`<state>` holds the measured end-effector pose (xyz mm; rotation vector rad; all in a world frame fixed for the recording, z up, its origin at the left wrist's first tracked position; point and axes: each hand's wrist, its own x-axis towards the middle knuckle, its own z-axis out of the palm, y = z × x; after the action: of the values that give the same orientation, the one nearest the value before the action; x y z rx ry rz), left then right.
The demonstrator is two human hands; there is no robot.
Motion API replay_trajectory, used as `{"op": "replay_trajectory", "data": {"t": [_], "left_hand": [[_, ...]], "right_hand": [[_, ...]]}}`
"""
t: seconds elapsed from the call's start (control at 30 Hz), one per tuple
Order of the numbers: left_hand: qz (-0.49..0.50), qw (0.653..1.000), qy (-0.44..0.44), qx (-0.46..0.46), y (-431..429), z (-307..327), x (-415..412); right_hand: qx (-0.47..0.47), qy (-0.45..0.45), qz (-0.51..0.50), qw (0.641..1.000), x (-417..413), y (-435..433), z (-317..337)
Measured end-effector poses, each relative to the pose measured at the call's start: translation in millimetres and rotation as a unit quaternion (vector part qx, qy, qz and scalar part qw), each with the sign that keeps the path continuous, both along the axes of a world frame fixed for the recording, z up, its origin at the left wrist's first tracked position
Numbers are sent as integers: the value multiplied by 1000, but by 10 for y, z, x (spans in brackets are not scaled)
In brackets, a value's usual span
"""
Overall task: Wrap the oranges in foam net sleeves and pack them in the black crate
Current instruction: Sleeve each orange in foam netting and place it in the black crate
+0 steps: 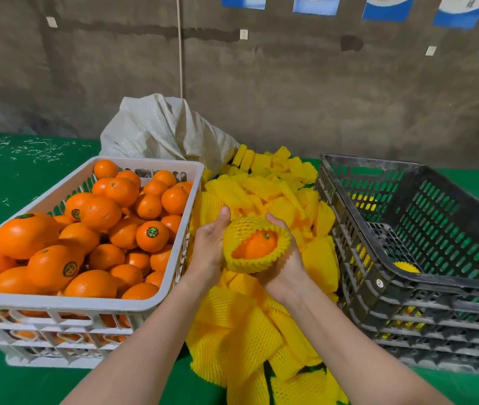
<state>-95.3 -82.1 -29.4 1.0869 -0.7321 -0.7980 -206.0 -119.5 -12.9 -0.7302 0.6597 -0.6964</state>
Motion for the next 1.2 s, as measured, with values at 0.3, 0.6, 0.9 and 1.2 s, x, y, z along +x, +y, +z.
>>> {"op": "replay_trajectory", "data": {"t": [0.3, 0.6, 0.9, 1.2], "left_hand": [[-142, 973, 151, 105, 17, -53, -10], [-275, 900, 287, 180, 26, 21, 27], [-301, 923, 156, 182, 58, -63, -1], [-294, 924, 90, 226, 102, -45, 13]], "right_hand": [[-240, 15, 12, 971, -37, -32, 36], [-414, 65, 3, 908, -204, -169, 4], [-478, 221, -107, 843, -116, -129, -115], [-443, 172, -112, 873, -184, -139, -179]]}}
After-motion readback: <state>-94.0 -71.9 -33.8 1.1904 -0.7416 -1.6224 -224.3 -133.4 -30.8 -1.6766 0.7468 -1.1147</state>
